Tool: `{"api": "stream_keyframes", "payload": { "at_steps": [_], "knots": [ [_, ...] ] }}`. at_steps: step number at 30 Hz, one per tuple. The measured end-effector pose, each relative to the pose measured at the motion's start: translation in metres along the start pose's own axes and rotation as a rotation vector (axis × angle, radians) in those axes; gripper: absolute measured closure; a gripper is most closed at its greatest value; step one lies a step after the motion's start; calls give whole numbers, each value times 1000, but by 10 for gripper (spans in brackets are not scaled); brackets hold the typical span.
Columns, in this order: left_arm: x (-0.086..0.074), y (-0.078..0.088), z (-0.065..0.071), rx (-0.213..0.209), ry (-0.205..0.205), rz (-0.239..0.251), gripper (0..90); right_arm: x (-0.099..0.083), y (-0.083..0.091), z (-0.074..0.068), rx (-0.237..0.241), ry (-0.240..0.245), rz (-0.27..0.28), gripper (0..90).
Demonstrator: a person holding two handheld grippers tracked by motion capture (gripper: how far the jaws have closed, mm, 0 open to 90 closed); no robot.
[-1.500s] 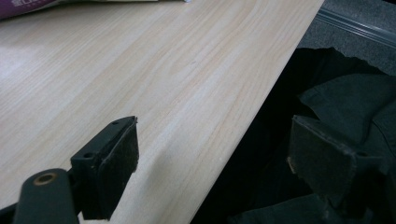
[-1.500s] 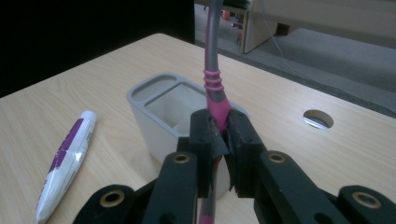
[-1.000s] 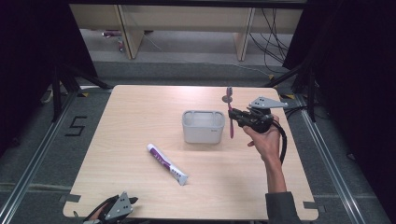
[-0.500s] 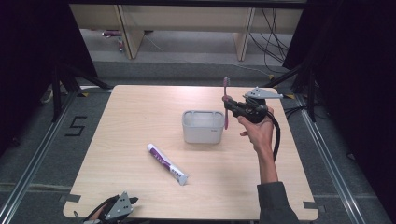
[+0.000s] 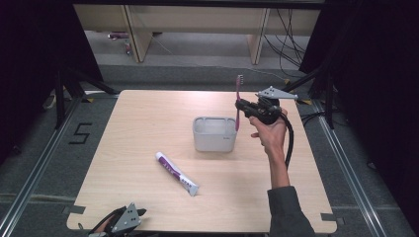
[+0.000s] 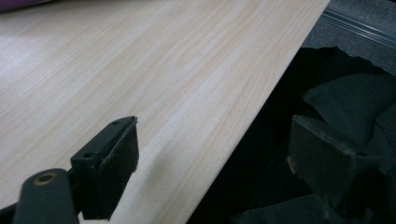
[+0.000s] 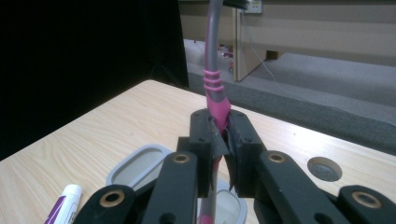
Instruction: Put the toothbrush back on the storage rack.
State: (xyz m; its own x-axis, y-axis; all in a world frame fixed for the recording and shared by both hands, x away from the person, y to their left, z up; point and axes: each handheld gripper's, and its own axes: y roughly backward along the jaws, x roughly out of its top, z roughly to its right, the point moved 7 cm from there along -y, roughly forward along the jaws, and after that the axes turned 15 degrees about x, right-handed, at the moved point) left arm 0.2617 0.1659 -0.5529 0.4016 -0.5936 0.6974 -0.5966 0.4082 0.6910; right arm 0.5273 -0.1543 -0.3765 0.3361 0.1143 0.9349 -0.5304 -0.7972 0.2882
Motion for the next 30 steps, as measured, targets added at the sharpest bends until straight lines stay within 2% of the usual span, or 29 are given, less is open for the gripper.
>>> {"api": "stream_keyframes", "payload": {
  "at_steps": [1, 3, 4, 6, 8, 9, 10, 11, 13, 14, 17, 18, 19, 20, 21, 23, 24, 25, 27, 29, 30],
  "knots": [
    [0, 0, 0, 0, 0, 0, 159, 0, -1, 0, 2, -17, 4, 817],
    [0, 0, 0, -1, -1, -1, 159, 0, -4, 1, 3, -20, 1, 816],
    [0, -1, 1, -2, 18, -4, 159, -1, -5, 2, -7, -35, -5, 817],
    [0, 0, 1, -1, 8, -3, 159, -2, -9, 6, -8, -11, -10, 816],
    [0, 0, 1, -6, 4, 1, 159, -4, -12, 8, -18, -21, -18, 816],
    [0, 0, 1, -1, 6, -2, 159, -5, -13, 8, -21, -41, -14, 817],
    [-1, 0, 1, -2, 17, -5, 159, -6, -15, 8, -15, -49, -23, 816],
    [0, 0, 1, -1, 15, -5, 159, -6, -17, 11, -12, -21, -19, 816],
    [0, 0, 1, -5, -8, -3, 159, -7, -19, 12, -15, -36, -27, 817],
    [0, 0, 1, -5, -8, -3, 159, -8, -21, 12, -20, -46, -26, 816],
    [0, 1, 1, -13, -10, -6, 159, -9, -24, 15, -22, -36, -36, 816],
    [0, 1, 1, -11, -8, -6, 159, -10, -26, 14, -25, -59, -37, 816],
    [0, 1, 1, -11, -8, -6, 159, -11, -27, 15, -23, -52, -46, 816],
    [0, 2, 2, -38, -1, -14, 159, -11, -28, 16, -23, -42, -53, 816],
    [1, 1, 2, -11, 9, 8, 159, -12, -29, 16, -25, -41, -59, 816],
    [0, 1, 2, -18, 4, 2, 159, -14, -31, 17, -25, -50, -64, 816],
    [0, 1, 2, -18, 2, 0, 159, -14, -32, 19, -39, -29, -68, 816],
    [0, 1, 2, -19, 3, 1, 159, -15, -33, 18, -30, -48, -69, 816],
    [1, 1, 2, -9, 8, 7, 159, -16, -34, 20, -39, -45, -69, 816],
    [1, 1, 2, -9, 8, 7, 159, -17, -36, 20, -31, -66, -72, 816],
    [1, 1, 2, -8, 9, 8, 159, -17, -37, 20, -32, -55, -67, 816]
  ]
}}
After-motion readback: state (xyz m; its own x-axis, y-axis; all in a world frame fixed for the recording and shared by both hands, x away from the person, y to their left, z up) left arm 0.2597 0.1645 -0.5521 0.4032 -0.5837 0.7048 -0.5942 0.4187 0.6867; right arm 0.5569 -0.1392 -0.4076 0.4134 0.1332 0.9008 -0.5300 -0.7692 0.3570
